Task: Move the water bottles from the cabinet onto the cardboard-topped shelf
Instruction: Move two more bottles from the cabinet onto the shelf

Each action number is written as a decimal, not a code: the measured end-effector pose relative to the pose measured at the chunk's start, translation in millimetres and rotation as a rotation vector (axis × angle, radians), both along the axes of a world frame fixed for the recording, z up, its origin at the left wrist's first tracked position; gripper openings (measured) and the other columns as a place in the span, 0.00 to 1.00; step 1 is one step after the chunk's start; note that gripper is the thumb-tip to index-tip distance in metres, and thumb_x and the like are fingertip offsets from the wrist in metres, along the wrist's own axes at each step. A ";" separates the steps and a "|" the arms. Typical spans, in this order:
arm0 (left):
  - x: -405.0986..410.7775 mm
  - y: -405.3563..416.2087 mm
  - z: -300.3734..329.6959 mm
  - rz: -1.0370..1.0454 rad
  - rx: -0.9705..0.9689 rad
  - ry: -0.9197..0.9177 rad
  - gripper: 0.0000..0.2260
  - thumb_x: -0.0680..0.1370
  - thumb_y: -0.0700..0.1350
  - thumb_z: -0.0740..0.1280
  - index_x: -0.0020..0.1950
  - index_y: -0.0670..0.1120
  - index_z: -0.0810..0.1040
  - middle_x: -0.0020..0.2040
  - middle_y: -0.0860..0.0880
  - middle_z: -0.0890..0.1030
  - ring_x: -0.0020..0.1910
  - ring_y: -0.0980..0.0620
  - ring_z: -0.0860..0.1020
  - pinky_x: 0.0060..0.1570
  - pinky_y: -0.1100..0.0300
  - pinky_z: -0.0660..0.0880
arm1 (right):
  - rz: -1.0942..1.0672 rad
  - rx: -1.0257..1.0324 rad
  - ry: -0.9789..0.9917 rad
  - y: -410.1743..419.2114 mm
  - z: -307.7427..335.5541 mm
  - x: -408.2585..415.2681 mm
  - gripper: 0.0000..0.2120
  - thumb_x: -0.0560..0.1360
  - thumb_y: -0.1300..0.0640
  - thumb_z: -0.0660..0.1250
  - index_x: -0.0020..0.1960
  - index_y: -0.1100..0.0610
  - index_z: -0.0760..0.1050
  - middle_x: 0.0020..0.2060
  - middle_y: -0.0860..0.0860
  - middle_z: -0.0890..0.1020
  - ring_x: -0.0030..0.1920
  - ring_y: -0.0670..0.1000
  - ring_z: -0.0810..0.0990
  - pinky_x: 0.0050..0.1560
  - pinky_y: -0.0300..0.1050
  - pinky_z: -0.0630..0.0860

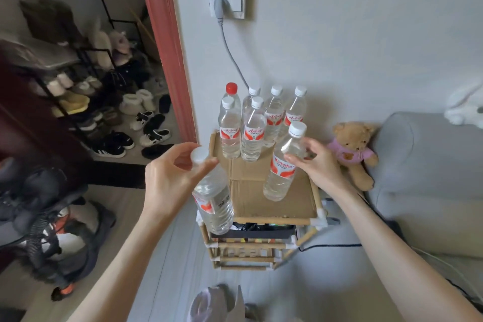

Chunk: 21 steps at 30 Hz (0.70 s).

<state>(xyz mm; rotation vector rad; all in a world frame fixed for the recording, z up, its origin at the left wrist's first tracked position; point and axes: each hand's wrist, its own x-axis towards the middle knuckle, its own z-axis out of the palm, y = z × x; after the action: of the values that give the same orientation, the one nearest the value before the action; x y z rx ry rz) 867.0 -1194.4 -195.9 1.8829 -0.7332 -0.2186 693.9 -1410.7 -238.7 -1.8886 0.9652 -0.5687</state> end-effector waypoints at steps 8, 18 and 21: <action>44.5 -55.4 -12.8 -0.067 0.067 0.027 0.10 0.64 0.52 0.76 0.41 0.57 0.79 0.38 0.60 0.82 0.39 0.63 0.79 0.45 0.59 0.78 | -0.003 -0.006 0.061 -65.5 -27.0 42.7 0.36 0.56 0.36 0.73 0.60 0.51 0.74 0.53 0.47 0.82 0.56 0.46 0.78 0.58 0.55 0.75; 48.5 -104.2 -24.8 -0.030 0.092 0.069 0.18 0.63 0.57 0.75 0.47 0.50 0.81 0.40 0.57 0.82 0.39 0.62 0.79 0.43 0.65 0.76 | 0.201 0.132 0.130 -125.0 -33.7 53.2 0.22 0.69 0.61 0.73 0.60 0.55 0.72 0.57 0.50 0.79 0.58 0.47 0.78 0.57 0.39 0.75; 43.3 -111.2 -26.5 0.019 0.089 0.096 0.17 0.63 0.56 0.76 0.47 0.50 0.81 0.40 0.56 0.83 0.39 0.61 0.79 0.45 0.61 0.77 | 0.306 0.146 0.192 -140.1 -29.0 55.9 0.24 0.69 0.63 0.72 0.63 0.58 0.71 0.64 0.52 0.68 0.62 0.50 0.74 0.59 0.38 0.73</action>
<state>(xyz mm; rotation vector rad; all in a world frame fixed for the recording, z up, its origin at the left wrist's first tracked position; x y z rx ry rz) 910.2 -1305.6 -222.4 1.9487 -0.6492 -0.3324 749.8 -1550.7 -267.6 -1.9337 0.7923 -0.1342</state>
